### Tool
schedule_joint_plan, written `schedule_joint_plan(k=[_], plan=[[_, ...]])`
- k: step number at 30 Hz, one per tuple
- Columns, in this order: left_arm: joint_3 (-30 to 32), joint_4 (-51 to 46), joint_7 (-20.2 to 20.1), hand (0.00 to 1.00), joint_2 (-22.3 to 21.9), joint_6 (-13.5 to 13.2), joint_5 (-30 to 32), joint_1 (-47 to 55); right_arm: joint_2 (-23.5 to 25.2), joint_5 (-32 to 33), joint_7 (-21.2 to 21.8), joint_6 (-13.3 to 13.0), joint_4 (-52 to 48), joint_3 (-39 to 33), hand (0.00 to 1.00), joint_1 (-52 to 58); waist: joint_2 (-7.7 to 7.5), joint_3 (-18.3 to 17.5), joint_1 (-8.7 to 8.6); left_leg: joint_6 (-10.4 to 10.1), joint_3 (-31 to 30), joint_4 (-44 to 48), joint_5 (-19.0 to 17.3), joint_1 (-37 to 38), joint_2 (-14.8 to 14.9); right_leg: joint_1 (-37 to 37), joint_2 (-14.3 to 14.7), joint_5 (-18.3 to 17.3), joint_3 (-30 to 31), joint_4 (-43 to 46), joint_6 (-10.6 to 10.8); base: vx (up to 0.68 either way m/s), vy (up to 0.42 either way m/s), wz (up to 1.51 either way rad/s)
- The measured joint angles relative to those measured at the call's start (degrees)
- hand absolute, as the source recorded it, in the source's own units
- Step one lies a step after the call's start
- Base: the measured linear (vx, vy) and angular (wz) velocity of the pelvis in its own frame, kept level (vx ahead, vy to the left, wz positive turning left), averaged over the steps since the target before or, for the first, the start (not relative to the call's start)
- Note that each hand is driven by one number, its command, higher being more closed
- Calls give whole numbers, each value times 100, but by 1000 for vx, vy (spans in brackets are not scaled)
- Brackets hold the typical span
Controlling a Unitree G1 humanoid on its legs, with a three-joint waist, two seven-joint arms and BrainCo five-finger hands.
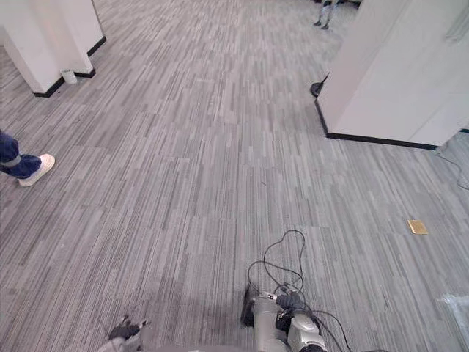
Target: Organize washtable
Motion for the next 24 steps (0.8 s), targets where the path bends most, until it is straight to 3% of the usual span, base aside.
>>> schedule_joint_plan(k=[1, 2, 3, 4, 5, 6, 7, 8, 10, 12, 13, 14, 15, 16, 17, 18, 19, 20, 21, 22, 23, 24], plan=[[1, 4, 5, 0, -2, -12, 92, 3, 11, 23, 2, 14, -9, -78, 0, -21, 25, -4, -69, -153, -152, -77, -72, 228, 117, -24, 1, 8, -92, -7, -59, 767, -163, 59], [15, 12, 0, 0, 1, -17, 215, 67, 42, 21, -10, 36, 9, -87, 0, 10, -30, -49, -67, -358, -409, 259, -129, 361, 270, -50, 97, 499, -73, 277, -447, 809, -180, 48], [25, 13, -3, 0, 0, -7, 261, 126, 28, 11, 2, 67, 9, -89, 0, 0, 18, -85, -64, -438, -532, 554, -92, 295, 410, -79, 216, 845, -70, 430, -685, 844, -194, 23], [78, 26, -8, 0, 5, 3, 312, 197, 22, 2, 8, 88, 15, -99, 0, -2, 67, -153, -60, -625, -620, 893, 12, 153, 535, -126, 327, 1041, -83, 551, -745, 859, -231, -40], [266, 223, -22, 0, -124, 63, 361, 263, 19, 0, -3, 150, 18, -176, 0, -66, 253, -238, -23, -566, -805, 2025, 825, -382, 825, -116, 747, 849, -94, 727, -1016, 858, -226, -65], [359, 285, -28, 0, -171, 123, 354, 320, 35, 2, -9, 161, 18, -122, 0, -77, 258, -248, -17, -325, -818, 2512, 1445, -633, 824, -75, 873, 777, -27, 733, -1130, 1028, -220, -120], [568, 390, -41, 0, -268, 163, 327, 487, 31, 3, 2, 179, 16, 25, 0, -76, 224, -275, 29, -197, -807, 3276, 3138, -998, 844, 277, 1086, 696, 167, 473, -1288, 877, -41, -127], [565, 481, -67, 0, -255, 199, 332, 526, 25, 5, -19, 227, 44, 183, 0, -76, 333, -218, 104, -77, -636, 4268, 2532, -1417, 1007, 769, 1335, 610, 465, 151, -1405, 858, -8, -123], [564, 487, -137, 0, -237, 199, 340, 602, 40, 5, -53, 280, 145, 359, 0, -119, 315, -153, 218, 102, -419, 5049, 1572, -2003, 942, 1563, 1483, 474, 967, -221, -1533, 705, 21, -99], [559, 374, -154, 0, -333, 176, 330, 736, 76, 5, -63, 273, 189, 533, 0, -182, 267, -124, 370, 45, -353, 5026, 973, -2600, 681, 2295, 1431, 405, 1460, -483, -1506, 697, 104, -115], [561, 262, -155, 0, -349, 135, 287, 818, 94, 5, -99, 274, 193, 604, 0, -295, 202, -88, 439, 25, -394, 4697, 739, -3125, 430, 2635, 1304, 174, 1692, -524, -1475, 643, 184, -109], [551, 197, -152, 0, -349, 132, 286, 864, 123, 6, -112, 272, 192, 605, 0, -381, 167, -68, 447, 4, -447, 4398, 711, -3388, 255, 2767, 1210, -20, 1791, -519, -1380, 604, 250, -98], [491, 184, -150, 0, -360, 113, 278, 929, 135, 14, -118, 250, 194, 674, 0, -530, 140, -63, 496, -87, -699, 3382, 766, -3839, -21, 2914, 1044, -454, 1967, -510, -1169, 662, 417, -103], [399, 209, -148, 0, -421, 118, 228, 961, 30, 15, -121, 195, 204, 864, 0, -617, 307, -101, 617, -464, -1075, 2100, 1047, -4106, -84, 3059, 975, -750, 2183, -545, -1044, 538, 363, -104], [398, 241, -147, 0, -458, 122, 201, 995, -1, 16, -119, 170, 226, 923, 0, -640, 378, -113, 687, -674, -1229, 1553, 1186, -4170, -81, 3162, 947, -841, 2308, -601, -974, 680, 565, -122], [419, 251, -140, 0, -547, 113, 181, 1150, -30, 15, -116, 140, 276, 1120, 0, -663, 463, -121, 830, -930, -1279, 1168, 1971, -4205, 14, 3536, 835, -1002, 2655, -863, -780, 501, 409, -111], [409, 241, -135, 0, -596, 101, 173, 1218, 12, 16, -116, 135, 300, 1210, 0, -718, 432, -139, 974, -750, -1071, 1626, 2004, -4228, -43, 3730, 702, -1084, 2853, -846, -686, 764, 591, -107], [427, 238, -127, 0, -600, 72, 159, 1199, 34, 14, -105, 132, 309, 1242, 0, -762, 426, -133, 990, -539, -1043, 1865, 1863, -4263, -46, 3685, 730, -1098, 2891, -526, -611, 664, 436, -63], [561, 226, -127, 0, -584, 57, 130, 1184, 128, 13, -100, 120, 304, 1288, 0, -796, 298, -164, 1019, -99, -962, 2089, 1599, -4186, -190, 3494, 721, -1260, 2929, 382, -330, 803, 488, -31], [643, 225, -123, 0, -538, 53, 59, 1201, 249, 10, -101, 107, 304, 1285, 0, -775, 76, -264, 1018, 184, -750, 2130, 1410, -4023, -359, 3229, 635, -1319, 2934, 1490, 0, 668, 373, -23], [638, 218, -116, 0, -479, 45, 15, 1233, 325, 3, -98, 99, 305, 1280, 0, -733, -58, -302, 1016, 370, -631, 2154, 1239, -3839, -502, 2997, 609, -1115, 2936, 2400, 419, 515, 278, -12], [631, 224, -104, 0, -417, 47, -15, 1241, 362, 0, -95, 85, 318, 1273, 0, -706, -122, -302, 1005, 428, -582, 2169, 1123, -3698, -593, 2884, 625, -867, 2918, 2981, 817, 460, 242, -1]])
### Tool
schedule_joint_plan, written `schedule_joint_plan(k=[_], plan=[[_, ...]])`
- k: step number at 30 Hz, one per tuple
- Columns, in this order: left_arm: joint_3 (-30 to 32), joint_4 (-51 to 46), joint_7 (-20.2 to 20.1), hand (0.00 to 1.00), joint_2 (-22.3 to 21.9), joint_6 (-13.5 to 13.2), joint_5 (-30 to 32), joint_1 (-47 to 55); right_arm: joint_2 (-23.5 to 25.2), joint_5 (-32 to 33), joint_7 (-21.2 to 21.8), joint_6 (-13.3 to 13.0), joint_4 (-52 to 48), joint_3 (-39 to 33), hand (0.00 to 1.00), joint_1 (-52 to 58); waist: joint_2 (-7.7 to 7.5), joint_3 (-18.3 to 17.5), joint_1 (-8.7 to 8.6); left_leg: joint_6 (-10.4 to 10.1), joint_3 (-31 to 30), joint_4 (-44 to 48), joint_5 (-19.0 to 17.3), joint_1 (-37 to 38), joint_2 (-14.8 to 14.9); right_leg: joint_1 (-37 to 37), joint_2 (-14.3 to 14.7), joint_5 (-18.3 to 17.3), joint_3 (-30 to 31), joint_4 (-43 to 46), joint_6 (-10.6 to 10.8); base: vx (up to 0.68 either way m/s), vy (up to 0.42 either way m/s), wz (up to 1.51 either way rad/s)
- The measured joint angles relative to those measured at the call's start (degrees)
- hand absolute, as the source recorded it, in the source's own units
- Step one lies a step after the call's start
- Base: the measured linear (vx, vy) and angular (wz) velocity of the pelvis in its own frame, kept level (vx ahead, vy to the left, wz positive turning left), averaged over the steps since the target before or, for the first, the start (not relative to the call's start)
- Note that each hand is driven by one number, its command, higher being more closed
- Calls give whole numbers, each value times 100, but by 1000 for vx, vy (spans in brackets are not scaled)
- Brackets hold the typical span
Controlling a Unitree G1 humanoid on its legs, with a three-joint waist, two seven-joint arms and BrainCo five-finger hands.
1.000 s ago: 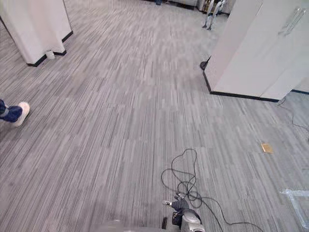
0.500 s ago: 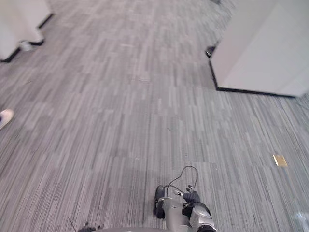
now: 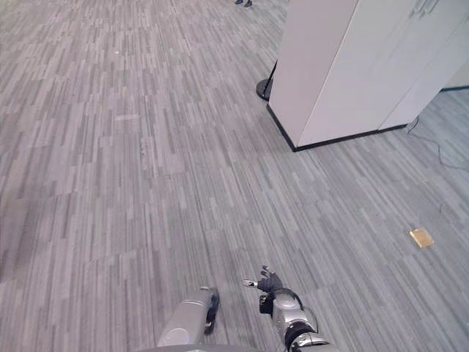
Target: Organize washtable
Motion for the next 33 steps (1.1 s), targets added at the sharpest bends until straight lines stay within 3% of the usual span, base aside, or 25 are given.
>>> schedule_joint_plan(k=[1, 3, 5, 6, 8, 10, 12, 14, 15, 17, 18, 19, 20, 21, 22, 23, 25, 26, 27, 28, 29, 30, 31, 32, 33], plan=[[-66, -9, 50, 0, 100, 2, -32, -6, 37, -8, 15, -25, 119, -15, 0, 14, -104, 23, -77, 165, 32, 7, -256, 322, -170, -214, 35, 506, -204, 1044, 497, 525, 255, 18], [-229, -15, 90, 0, 216, 10, -33, -71, -3, -110, 58, -7, 257, -145, 0, 153, -82, 96, -184, 271, -8, -79, -483, 951, -284, -560, -37, 575, -984, 2230, 383, 574, 227, 22], [-486, -45, 88, 0, 281, 8, -24, -159, -81, -353, 46, 7, 206, -327, 0, 645, -15, 117, -342, 268, -113, -793, -562, 1870, -339, -1178, -296, 220, -2099, 2627, -494, 480, 140, 20], [-566, -43, 78, 0, 335, 8, 13, -207, -105, -388, 51, 27, 120, -344, 0, 754, -30, 120, -374, 252, -132, -963, -548, 2036, -337, -1414, -322, 131, -2232, 2522, -611, 415, 98, 25], [-822, 7, 57, 0, 494, 38, 110, -383, -183, -565, 43, -9, 12, -774, 0, 761, -44, 128, -611, 258, -342, -1305, -532, 2444, -328, -2080, -443, -126, -2556, 1494, -747, 528, 61, 50], [-909, 10, -78, 0, 470, 63, 265, -679, -285, -602, 46, 3, -56, -1288, 0, 763, 62, 187, -654, 106, -596, -1538, -615, 2780, -217, -2324, -492, -111, -2612, -34, -768, 438, -3, 76], [-906, 51, -200, 0, 417, 68, 603, -811, -314, -634, 58, 42, -120, -1771, 0, 773, 182, 184, -740, -93, -849, -1953, -796, 3195, 91, -2377, -576, 502, -2750, -2471, -721, 619, -48, 77], [-698, 195, -204, 0, 392, 79, 678, -889, -273, -616, 78, 76, -208, -1959, 0, 796, 174, 186, -766, -276, -923, -2279, -953, 3648, 271, -2498, -679, 732, -2789, -2932, -788, 590, -98, 51], [-603, 281, -197, 0, 340, 145, 707, -798, -289, -535, 78, 118, -338, -1952, 0, 842, 291, 83, -886, -518, -930, -2444, -1084, 3978, 617, -2530, -577, 812, -2906, -2763, -906, 794, -172, 47], [-422, 379, -248, 0, 355, 114, 713, -665, -135, -534, 77, 177, -288, -2044, 0, 855, 173, -99, -922, -747, -1011, -1314, -1207, 3694, 806, -2584, -246, 1106, -2953, -2615, -1046, 961, -269, 21], [-288, 463, -260, 0, 346, 198, 702, -677, -78, -538, 78, 203, -321, -2079, 0, 869, 251, -185, -927, -866, -1092, -97, -1135, 3186, 942, -2535, 104, 1875, -2768, -2740, -1057, 903, -310, -38], [-200, 471, -280, 0, 199, 275, 682, -718, -229, -538, 79, 236, -304, -2037, 0, 766, 515, -233, -871, -794, -1170, 940, -558, 2722, 1188, -2463, 454, 1653, -2808, -2643, -1264, 1065, -324, -68], [-52, 467, -284, 0, 154, 287, 626, -723, -255, -538, 70, 284, -291, -1817, 0, 741, 520, -222, -841, -524, -977, 1935, 1244, 2126, 1183, -2264, 602, 1446, -2635, -2651, -1376, 891, -172, -79], [-49, 461, -297, 0, 177, 320, 576, -809, -249, -532, 52, 302, -273, -1637, 0, 731, 498, -86, -789, -345, -791, 2497, 1680, 1863, 1314, -1798, 661, 1403, -2498, -2946, -1433, 1036, -207, -49], [-87, 375, -310, 0, 243, 311, 432, -946, -312, -490, -4, 321, -134, -1480, 0, 674, 449, 100, -738, -29, -476, 3196, 853, 1426, 1485, -1138, 686, 1332, -2371, -3257, -1538, 832, -175, -12], [-134, 310, -308, 0, 278, 282, 342, -963, -333, -482, -33, 324, -11, -1363, 0, 646, 385, 145, -731, -21, -412, 3375, 578, 1198, 1471, -845, 663, 1296, -2332, -3371, -1590, 596, -135, 8], [-297, 67, -300, 0, 393, 229, -18, -953, -325, -451, -54, 318, 150, -1048, 0, 617, 159, 206, -612, -388, -306, 3079, 31, 394, 1226, -38, 489, 1051, -2259, -3663, -1749, 620, -87, -3], [-403, -74, -287, 0, 436, 214, -206, -948, -345, -436, -55, 318, 159, -880, 0, 527, 19, 181, -538, -472, -189, 2417, -79, -160, 1019, 238, 383, 750, -2144, -3762, -1671, 824, -37, -21], [-419, -106, -275, 0, 429, 199, -304, -946, -351, -434, -55, 313, 161, -847, 0, 445, 2, 197, -504, -500, -174, 1864, -62, -376, 886, 350, 335, 592, -2116, -3809, -1565, 808, 56, -43], [-459, -106, -250, 0, 382, 185, -435, -949, -407, -433, -63, 298, 161, -715, 0, 278, 50, 220, -414, -620, -183, 521, 56, -684, 686, 519, 313, 288, -1974, -3878, -1427, 819, 168, -58], [-445, -105, -182, 0, 285, 171, -485, -926, -448, -432, -81, 269, 158, -664, 0, 94, 260, 286, -290, -806, -293, -998, 544, -770, 567, 770, 321, 65, -1782, -3936, -1346, 663, 209, -80], [-443, -101, -163, 0, 249, 169, -492, -892, -489, -434, -111, 253, 165, -652, 0, 48, 282, 304, -215, -850, -334, -1419, 1022, -794, 548, 896, 307, -17, -1624, -3977, -1309, 682, 264, -114], [-429, -102, -138, 0, 239, 130, -519, -751, -403, -436, -169, 236, 174, -603, 0, -29, 275, 305, -1, -891, -310, -1609, 1839, -685, 554, 1115, 269, -54, -1288, -4063, -1298, 671, 286, -93], [-404, -95, -93, 0, 270, 97, -531, -764, -228, -437, -188, 200, 182, -546, 0, -117, 54, 312, -1, -453, -227, -1489, 1870, -606, 447, 1124, 89, -18, -1182, -3939, -1346, 675, 287, -67], [-344, -96, -66, 0, 298, 76, -537, -789, -182, -442, -173, 200, 186, -550, 0, -139, 30, 310, -24, -167, -203, -1299, 1794, -616, 442, 1050, 66, 67, -1145, -3718, -1307, 652, 309, -23]])
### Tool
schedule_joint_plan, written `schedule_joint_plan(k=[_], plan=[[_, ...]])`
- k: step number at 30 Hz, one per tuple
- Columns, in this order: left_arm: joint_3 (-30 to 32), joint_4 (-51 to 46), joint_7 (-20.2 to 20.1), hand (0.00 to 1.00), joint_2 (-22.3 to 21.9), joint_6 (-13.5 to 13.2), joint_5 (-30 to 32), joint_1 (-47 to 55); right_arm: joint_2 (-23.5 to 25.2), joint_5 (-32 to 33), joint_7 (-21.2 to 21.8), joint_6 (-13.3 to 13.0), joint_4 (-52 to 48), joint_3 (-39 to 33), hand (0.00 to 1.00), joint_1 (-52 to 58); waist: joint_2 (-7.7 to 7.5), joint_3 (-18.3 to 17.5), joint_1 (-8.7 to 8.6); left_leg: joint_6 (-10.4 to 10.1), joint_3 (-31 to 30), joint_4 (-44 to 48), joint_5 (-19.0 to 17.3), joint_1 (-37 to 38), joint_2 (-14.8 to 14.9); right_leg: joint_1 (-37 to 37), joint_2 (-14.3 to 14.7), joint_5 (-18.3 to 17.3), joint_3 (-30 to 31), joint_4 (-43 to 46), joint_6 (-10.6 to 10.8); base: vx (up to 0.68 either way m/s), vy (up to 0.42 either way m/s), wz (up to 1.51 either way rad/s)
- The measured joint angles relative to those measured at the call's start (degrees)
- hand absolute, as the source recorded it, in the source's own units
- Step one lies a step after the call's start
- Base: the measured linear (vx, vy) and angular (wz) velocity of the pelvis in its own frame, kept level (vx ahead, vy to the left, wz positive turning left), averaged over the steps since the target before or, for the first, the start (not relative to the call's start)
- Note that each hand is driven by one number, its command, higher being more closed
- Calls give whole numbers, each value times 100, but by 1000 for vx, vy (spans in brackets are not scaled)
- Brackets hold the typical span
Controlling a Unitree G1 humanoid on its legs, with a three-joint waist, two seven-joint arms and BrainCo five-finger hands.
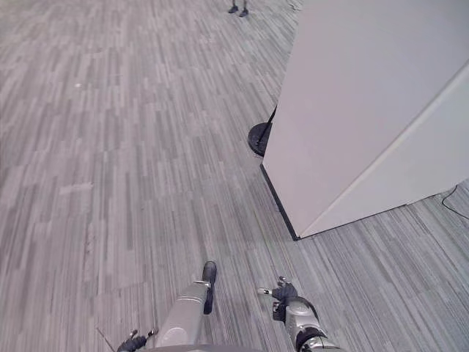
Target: Organize washtable
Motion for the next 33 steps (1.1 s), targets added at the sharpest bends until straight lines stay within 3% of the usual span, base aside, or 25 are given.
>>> schedule_joint_plan(k=[1, 2, 3, 5, 6, 8, 10, 11, 13, 14, 16, 17, 18, 19, 20, 21, 22, 23, 25, 27, 28, 29, 30, 31, 33], plan=[[263, 5, 15, 0, -90, -12, -1, 11, 69, -8, 4, -9, -6, -4, 0, -60, -15, -4, -4, 141, 182, 520, -259, 7, 66, -115, -46, 186, 212, 577, 238, 625, 321, -31], [491, 68, 26, 0, -158, -13, -2, 52, 116, -15, 1, -21, -18, 0, 0, -137, -14, 7, 42, 258, 472, 1349, -420, -59, 173, -189, -59, 452, 408, 1260, 208, 590, 333, -35], [528, 60, 31, 0, -164, -17, 0, 120, 161, -25, 0, -27, -12, 10, 0, -114, -2, -9, 29, 131, 571, 1516, -651, -115, 77, -265, -74, 564, 455, 1674, 353, 417, 312, -33], [449, 85, 28, 0, -144, -9, 15, 480, 163, -51, 13, -101, -26, -1, 0, 225, -22, -312, -155, 386, 556, 845, -1254, 528, -53, -691, -98, 1075, 509, 3144, 1130, 329, 308, 1], [297, 226, 28, 0, 30, 4, 59, 486, 234, -50, 21, -145, -30, -23, 0, 354, -273, -308, -275, 513, 606, 871, -1528, 826, -394, -929, -316, 1585, 509, 4012, 1422, 568, 276, 34], [219, 306, 26, 0, 199, 35, 87, 427, 221, -50, 19, -116, 25, -192, 0, 625, -326, -257, -323, 584, 556, 796, -1859, 1402, -537, -1494, -438, 1468, 167, 5345, 1242, 473, 161, 33], [130, 294, 28, 0, 267, 25, 128, 362, 178, -62, 11, -131, -96, -382, 0, 931, -223, -218, -548, 609, 364, 186, -1928, 2301, -569, -2144, -448, 883, -591, 5905, 749, 500, 190, 50], [113, 319, 23, 0, 371, 36, 130, 186, 83, -55, 16, -186, -179, -443, 0, 928, -188, -195, -739, 611, 168, -170, -1935, 2714, -565, -2596, -420, 502, -1066, 5528, 539, 554, 162, 66], [115, 318, 22, 0, 399, 33, 126, -143, 6, -51, 12, -182, -227, -773, 0, 969, -173, -181, -864, 543, -131, -286, -2095, 3063, -559, -2996, -402, 264, -1429, 4370, 552, 516, 74, 90], [122, 317, 21, 0, 402, 34, 126, -251, -10, -52, 11, -179, -252, -894, 0, 984, -162, -172, -896, 487, -232, -290, -2174, 3160, -553, -3067, -384, 271, -1487, 3819, 555, 526, 21, 89], [185, 241, 33, 0, 377, 30, 132, -423, -46, -57, 21, -163, -262, -1160, 0, 1061, -132, -160, -884, 266, -337, -429, -2494, 3662, -462, -3026, -296, 638, -1718, 1241, 631, 568, 12, 47], [239, 212, 51, 0, 355, 30, 156, -419, -59, -60, 31, -149, -265, -1171, 0, 1063, -138, -156, -887, 178, -342, -490, -2588, 3802, -449, -3082, -257, 743, -1741, 905, 642, 613, -26, 21], [454, 116, 95, 0, 232, 34, 192, -320, -136, -61, 52, -107, -363, -1090, 0, 1046, -14, -226, -934, -232, -291, -535, -2834, 4067, -225, -3192, -103, 825, -1861, 863, 541, 696, -41, 36], [594, 87, 144, 0, 165, 17, 232, -222, -172, -67, 41, -34, -388, -986, 0, 1077, 21, -263, -975, -351, -362, 230, -2870, 3882, -151, -3179, 6, 853, -1952, 1112, 395, 863, -102, 72], [763, -23, 151, 0, 98, 8, 221, -234, -159, -36, 7, 38, -396, -872, 0, 1129, -48, -316, -1051, -574, -446, 2270, -2624, 2953, -105, -3100, 171, 1080, -2014, 1269, 52, 758, -131, 69], [834, -76, 159, 0, 48, 37, 209, -189, -165, -21, 0, 55, -456, -804, 0, 1176, -62, -365, -1031, -576, -439, 3235, -2231, 2516, -75, -2975, 328, 1292, -2043, 1142, -255, 721, -197, 11], [1016, -66, 212, 0, -199, 113, 190, -94, -305, 17, -12, 85, -575, -655, 0, 1101, 332, -425, -868, -493, -459, 4581, -1037, 1895, 352, -2820, 795, 1397, -1900, 1066, -553, 667, -95, -86], [988, -11, 235, 0, -266, 159, 170, 46, -235, 103, -105, 66, -634, -641, 0, 954, 435, -374, -683, -458, -513, 5227, -984, 1508, 561, -2591, 1016, 1305, -1581, 909, -580, 768, -49, -118], [975, 4, 278, 0, -197, 200, 172, 10, -36, 244, -221, 65, -361, -606, 0, 513, 135, -214, -583, -574, -255, 5057, -1603, 1212, 743, -2203, 952, 1312, -1154, 700, -606, 592, -13, -85], [976, 0, 279, 0, -186, 192, 139, 62, 160, 363, -252, 52, -305, -532, 0, 341, -23, -165, -556, -637, -25, 4002, -1987, 1239, 960, -1659, 781, 1309, -996, 492, -563, 481, 7, -27], [970, -9, 280, 0, -208, 158, 55, 164, 211, 388, -249, 17, -304, -411, 0, 322, -116, -156, -567, -819, -13, 2849, -2083, 1369, 996, -1413, 684, 1252, -853, 486, -417, 484, 136, -13], [969, -13, 284, 0, -222, 133, 40, 209, 209, 370, -228, -14, -298, -342, 0, 333, -100, -203, -559, -846, -33, 2138, -2068, 1454, 969, -1337, 655, 1205, -753, 481, -340, 532, 244, -36], [974, 1, 298, 0, -259, 108, 13, 280, 173, 327, -223, -60, -281, -315, 0, 307, 66, -287, -533, -1042, -121, 792, -1884, 1618, 924, -1224, 647, 1101, -608, 475, -171, 447, 318, -58], [978, 63, 344, 0, -316, 106, 3, 362, 70, 294, -218, -98, -276, -190, 0, 289, 190, -326, -509, -878, -163, 54, -1039, 1592, 918, -1138, 708, 924, -537, 455, 66, 325, 261, -62], [969, 129, 435, 0, -198, 106, -3, 359, 104, 109, -216, -128, -258, -118, 0, 407, -80, -421, -491, -826, -43, -155, -1071, 1686, 645, -1104, 439, 794, -476, 380, 148, 244, 177, -3]])
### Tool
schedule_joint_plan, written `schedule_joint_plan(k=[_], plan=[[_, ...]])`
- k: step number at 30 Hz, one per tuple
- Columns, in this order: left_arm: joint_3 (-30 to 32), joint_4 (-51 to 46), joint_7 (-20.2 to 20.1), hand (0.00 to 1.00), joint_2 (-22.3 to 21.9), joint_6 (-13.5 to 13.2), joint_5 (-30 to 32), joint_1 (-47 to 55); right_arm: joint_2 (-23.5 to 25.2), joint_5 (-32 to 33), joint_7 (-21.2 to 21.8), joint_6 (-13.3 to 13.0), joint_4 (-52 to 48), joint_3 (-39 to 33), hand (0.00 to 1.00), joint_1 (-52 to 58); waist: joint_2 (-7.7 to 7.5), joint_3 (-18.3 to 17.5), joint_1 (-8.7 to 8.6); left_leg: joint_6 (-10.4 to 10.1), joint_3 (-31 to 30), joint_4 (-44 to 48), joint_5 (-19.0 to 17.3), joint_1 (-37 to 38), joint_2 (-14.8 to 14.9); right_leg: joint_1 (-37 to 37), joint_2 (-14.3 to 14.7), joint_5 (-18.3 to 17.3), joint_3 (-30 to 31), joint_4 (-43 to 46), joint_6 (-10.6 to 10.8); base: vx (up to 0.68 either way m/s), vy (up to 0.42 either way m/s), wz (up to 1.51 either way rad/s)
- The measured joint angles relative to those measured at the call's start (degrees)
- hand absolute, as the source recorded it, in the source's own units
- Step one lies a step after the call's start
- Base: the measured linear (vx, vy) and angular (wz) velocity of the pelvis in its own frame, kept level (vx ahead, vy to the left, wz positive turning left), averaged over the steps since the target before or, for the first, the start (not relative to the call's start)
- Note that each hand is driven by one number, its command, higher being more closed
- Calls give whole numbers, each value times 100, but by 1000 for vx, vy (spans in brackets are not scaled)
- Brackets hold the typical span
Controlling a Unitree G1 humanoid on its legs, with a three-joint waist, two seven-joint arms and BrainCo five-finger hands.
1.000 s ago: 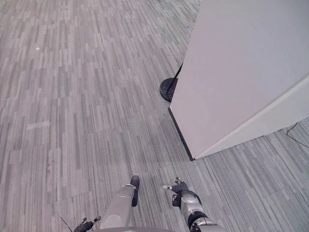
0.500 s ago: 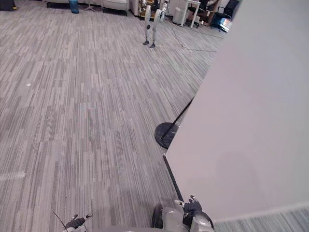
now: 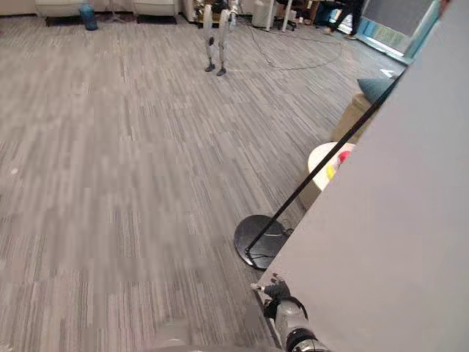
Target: Organize washtable
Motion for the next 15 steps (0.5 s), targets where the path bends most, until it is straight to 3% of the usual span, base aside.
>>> schedule_joint_plan(k=[2, 4, 6, 7, 9, 11, 13, 15], plan=[[-182, -27, 84, 0, 133, -20, 0, -131, -69, -181, -20, -9, 96, -34, 0, 342, -169, -56, -131, 83, -187, -8, 68, -54, -244, 77, -225, -50, -314, 23, 77, 247, 183, 90], [-267, -124, 94, 0, 220, -55, 1, -206, -56, -268, -2, -4, 268, -37, 0, 568, -203, -69, -136, 157, -131, -16, 215, -135, -343, 101, -339, -31, -551, 191, 96, 119, 133, 92], [-405, -287, 119, 0, 307, -65, 0, -285, -39, -360, -3, -25, 249, -53, 0, 711, -338, -137, -162, 284, -76, -311, 292, -84, -381, 80, -423, 29, -677, 296, 117, 55, 78, 84], [-451, -307, 140, 0, 353, -81, 0, -417, -7, -386, -7, -41, 261, -49, 0, 721, -329, -125, -268, 479, 347, 105, 25, -203, -189, 138, -448, 34, -822, 175, 111, 111, 6, 74], [-477, -312, 225, 0, 318, -78, -4, -504, -117, -415, 0, -37, 223, -26, 0, 733, -284, -74, -360, 427, 532, 473, -75, -372, 186, 178, -440, 26, -1080, 230, 122, 123, -64, 52], [-858, -331, 292, 0, 325, -93, -38, -591, -203, -451, -7, -37, 228, -19, 0, 754, -219, -41, -443, 265, 155, -103, 1, -111, -92, -14, -613, -24, -1206, 602, 192, 64, 38, 41], [-1190, -332, 329, 0, 389, -135, -53, -770, -238, -504, -15, -31, 266, -24, 0, 811, -236, -42, -536, 255, -111, -590, 270, -44, -340, -220, -776, -334, -1222, 609, 382, 28, 117, 71], [-1427, -310, 337, 0, 403, -186, -55, -820, -247, -494, -32, -27, 262, -48, 0, 789, -211, -27, -572, 263, -310, -983, 508, 50, -562, -273, -974, -325, -1199, 362, 418, -34, 61, 71]])
